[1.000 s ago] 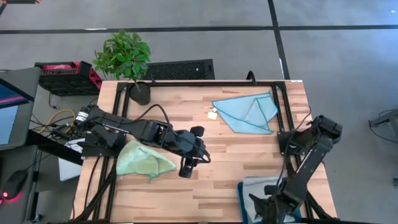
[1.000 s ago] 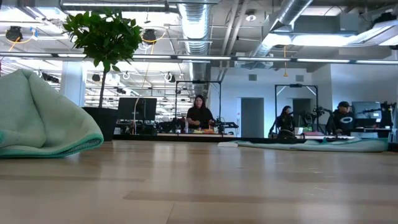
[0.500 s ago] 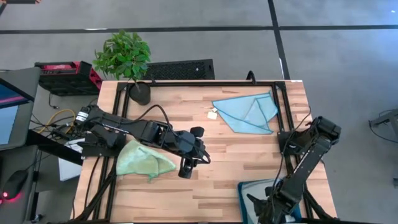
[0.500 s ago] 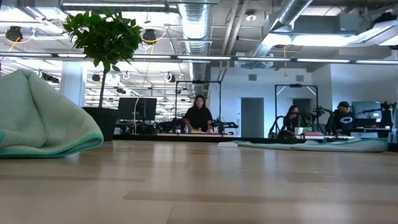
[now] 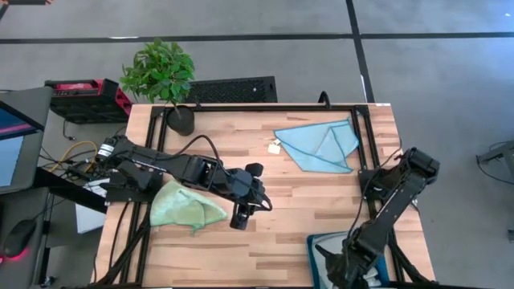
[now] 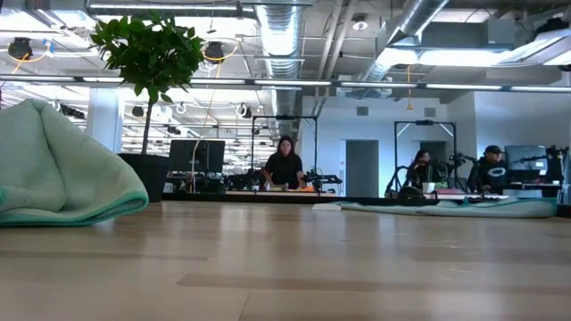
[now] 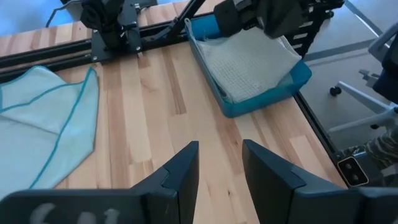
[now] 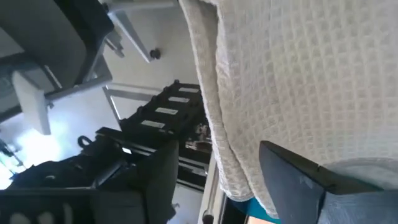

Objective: Fold microfiber towels
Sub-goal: Fold the blue microfiber cloth

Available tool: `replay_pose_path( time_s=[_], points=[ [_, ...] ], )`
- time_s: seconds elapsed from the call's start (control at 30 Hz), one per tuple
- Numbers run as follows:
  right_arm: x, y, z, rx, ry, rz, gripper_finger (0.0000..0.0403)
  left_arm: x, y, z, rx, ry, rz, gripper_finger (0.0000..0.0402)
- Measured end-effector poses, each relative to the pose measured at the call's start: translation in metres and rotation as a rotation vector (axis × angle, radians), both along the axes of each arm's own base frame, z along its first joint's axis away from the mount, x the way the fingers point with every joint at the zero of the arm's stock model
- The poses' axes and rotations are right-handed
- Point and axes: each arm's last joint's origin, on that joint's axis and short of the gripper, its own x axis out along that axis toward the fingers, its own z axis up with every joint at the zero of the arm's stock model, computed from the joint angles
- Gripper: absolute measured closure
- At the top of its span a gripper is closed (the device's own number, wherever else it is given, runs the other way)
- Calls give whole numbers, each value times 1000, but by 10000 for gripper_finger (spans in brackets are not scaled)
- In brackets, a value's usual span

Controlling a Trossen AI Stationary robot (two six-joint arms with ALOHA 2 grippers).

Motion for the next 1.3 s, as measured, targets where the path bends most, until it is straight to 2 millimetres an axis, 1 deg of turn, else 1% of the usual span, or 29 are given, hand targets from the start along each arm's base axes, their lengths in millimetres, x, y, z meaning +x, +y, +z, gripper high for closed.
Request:
replay_pose_path(
  time_s=[0.07, 0.2, 0.33, 0.5, 0.57, 0.63, 0.77, 0.83, 0.87, 0.93, 1.0, 1.07, 1.13, 1.2, 1.3],
  points=[
    [-2, -3, 9, 10, -29, -10, 153, -1, 0, -1, 1, 18, 4, 286],
    [-10, -20, 37, -16, -90, -101, 154, -8, 3, 0, 0, 61, 41, 286],
    [-21, -45, 66, -69, -196, -222, 154, -19, 8, 9, 8, 61, 126, 286],
    [-29, -80, 95, -125, -373, -336, 154, -36, 14, 16, -10, 111, 199, 286],
    [-30, -92, 103, -157, -457, -357, 154, -43, 16, 16, -37, 157, 238, 286],
    [-30, -105, 111, -182, -540, -373, 154, -49, 18, 12, -71, 235, 299, 286],
    [-28, -128, 124, -221, -680, -385, 154, -63, 19, 0, -144, 430, 481, 286],
    [-27, -137, 128, -232, -726, -364, 154, -66, 21, -6, -147, 489, 566, 286],
    [-27, -141, 130, -238, -745, -346, 154, -67, 22, -8, -140, 503, 603, 286],
    [-26, -150, 133, -248, -781, -324, 154, -63, 26, -9, -126, 467, 671, 286],
    [-25, -160, 137, -256, -809, -331, 154, -59, 34, -10, -110, 432, 726, 286],
    [-25, -170, 140, -272, -826, -359, 154, -49, 46, -11, -127, 393, 757, 286],
    [-26, -180, 142, -307, -831, -397, 154, -41, 59, -13, -152, 395, 763, 286],
    [-29, -192, 142, -381, -813, -438, 154, -33, 69, -14, -184, 370, 740, 286],
    [-32, -212, 138, -490, -718, -542, 154, -29, 79, -14, -192, 366, 705, 286]
  ],
)
